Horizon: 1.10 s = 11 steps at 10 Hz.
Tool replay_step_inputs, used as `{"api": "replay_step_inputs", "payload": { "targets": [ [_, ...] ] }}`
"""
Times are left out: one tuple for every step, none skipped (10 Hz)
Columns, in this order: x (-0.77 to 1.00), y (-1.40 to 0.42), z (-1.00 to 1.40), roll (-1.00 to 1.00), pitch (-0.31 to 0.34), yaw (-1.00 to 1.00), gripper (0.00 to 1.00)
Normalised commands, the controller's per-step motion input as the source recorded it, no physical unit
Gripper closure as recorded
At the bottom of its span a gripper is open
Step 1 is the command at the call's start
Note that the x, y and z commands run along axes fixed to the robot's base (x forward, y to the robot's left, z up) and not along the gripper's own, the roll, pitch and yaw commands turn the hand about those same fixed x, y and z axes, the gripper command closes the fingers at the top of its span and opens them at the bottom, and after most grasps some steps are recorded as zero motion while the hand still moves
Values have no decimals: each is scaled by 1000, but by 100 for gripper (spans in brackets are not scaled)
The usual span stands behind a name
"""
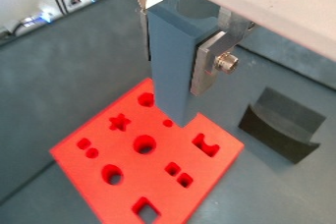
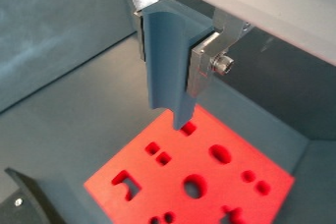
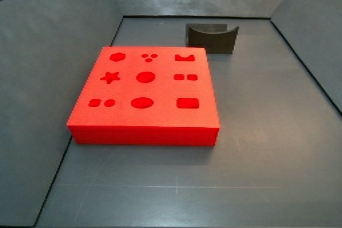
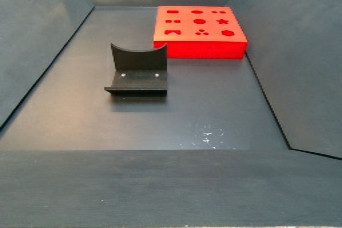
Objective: Pick up the arch object. Move up. Rotate the arch object. Move to above the board. Insert the arch object.
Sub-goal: Insert the arch object.
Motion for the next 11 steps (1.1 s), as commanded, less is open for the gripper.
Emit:
{"api": "replay_step_inputs", "payload": {
  "targets": [
    [314, 469, -837, 0, 76, 0, 100],
    [31, 489, -823, 0, 0, 0, 100],
    [-240, 580, -780, 0, -26, 0, 100],
    [-369, 503, -729, 17, -63, 0, 100],
    [-34, 357, -774, -30, -87, 0, 100],
    [0, 269, -731, -147, -169, 0, 100],
    [66, 191, -606, -180, -224, 0, 100],
    [157, 123, -629, -181, -207, 0, 100],
    [154, 137, -671, -167, -183, 0, 100],
    [149, 34, -663, -150, -176, 0, 100],
    [57, 0, -506, -51, -67, 97, 100]
  ]
}}
